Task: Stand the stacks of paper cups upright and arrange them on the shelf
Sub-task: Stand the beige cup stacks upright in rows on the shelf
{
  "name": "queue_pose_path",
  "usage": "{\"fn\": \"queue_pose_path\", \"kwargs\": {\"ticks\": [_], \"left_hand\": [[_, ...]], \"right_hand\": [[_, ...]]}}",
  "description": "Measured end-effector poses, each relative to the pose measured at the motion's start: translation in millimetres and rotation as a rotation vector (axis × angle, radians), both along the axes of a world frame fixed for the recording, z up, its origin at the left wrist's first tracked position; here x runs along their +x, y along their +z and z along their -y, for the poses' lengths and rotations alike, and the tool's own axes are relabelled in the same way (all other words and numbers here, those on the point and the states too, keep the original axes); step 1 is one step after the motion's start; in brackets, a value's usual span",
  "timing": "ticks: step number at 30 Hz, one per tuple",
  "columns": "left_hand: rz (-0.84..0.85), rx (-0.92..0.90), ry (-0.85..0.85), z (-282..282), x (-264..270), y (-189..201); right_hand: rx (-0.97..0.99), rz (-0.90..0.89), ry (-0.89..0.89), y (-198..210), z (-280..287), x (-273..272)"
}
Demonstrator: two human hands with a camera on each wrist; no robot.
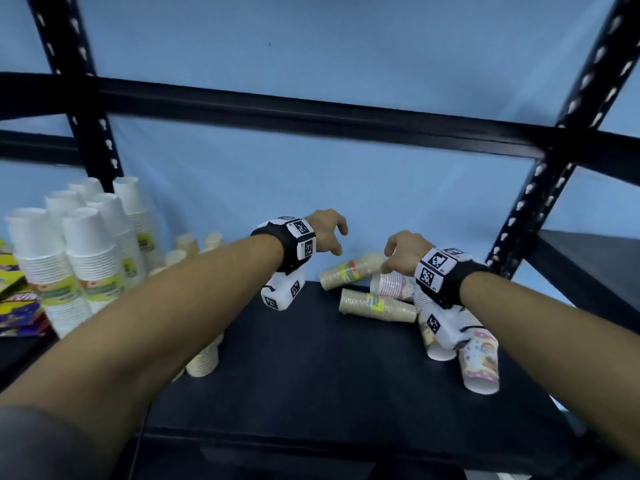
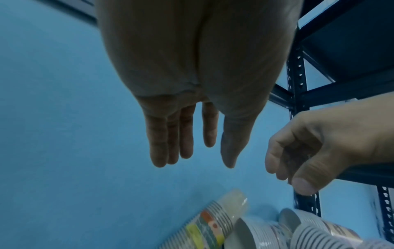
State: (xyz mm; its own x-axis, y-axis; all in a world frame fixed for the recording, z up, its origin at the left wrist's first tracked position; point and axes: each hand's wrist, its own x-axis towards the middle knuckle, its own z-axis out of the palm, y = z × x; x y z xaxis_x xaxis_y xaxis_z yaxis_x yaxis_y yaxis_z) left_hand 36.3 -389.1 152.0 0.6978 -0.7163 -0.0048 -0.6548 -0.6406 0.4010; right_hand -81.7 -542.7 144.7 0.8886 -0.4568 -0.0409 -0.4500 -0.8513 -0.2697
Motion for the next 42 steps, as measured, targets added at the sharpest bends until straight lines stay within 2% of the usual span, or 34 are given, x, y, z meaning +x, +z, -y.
{"fn": "queue_pose_path", "kwargs": {"ticks": [8,16,29,42], "left_hand": [[-0.05,-0.022,-0.031,34,18,-63],[-0.065,-0.103,-0.03,58,34,-102],[0.017,-0.064,-0.076,71,47,-120],[0.032,-0.057,-0.078,57,44,-112]], "right_hand": [[0.024,-0.067,-0.005,-61,23,3],[0.013,-0.103,0.001,-95,33,7],[-0.026,-0.224,0.054,-110,38,9],[-0.079,-0.245,0.067,-95,29,6]]}}
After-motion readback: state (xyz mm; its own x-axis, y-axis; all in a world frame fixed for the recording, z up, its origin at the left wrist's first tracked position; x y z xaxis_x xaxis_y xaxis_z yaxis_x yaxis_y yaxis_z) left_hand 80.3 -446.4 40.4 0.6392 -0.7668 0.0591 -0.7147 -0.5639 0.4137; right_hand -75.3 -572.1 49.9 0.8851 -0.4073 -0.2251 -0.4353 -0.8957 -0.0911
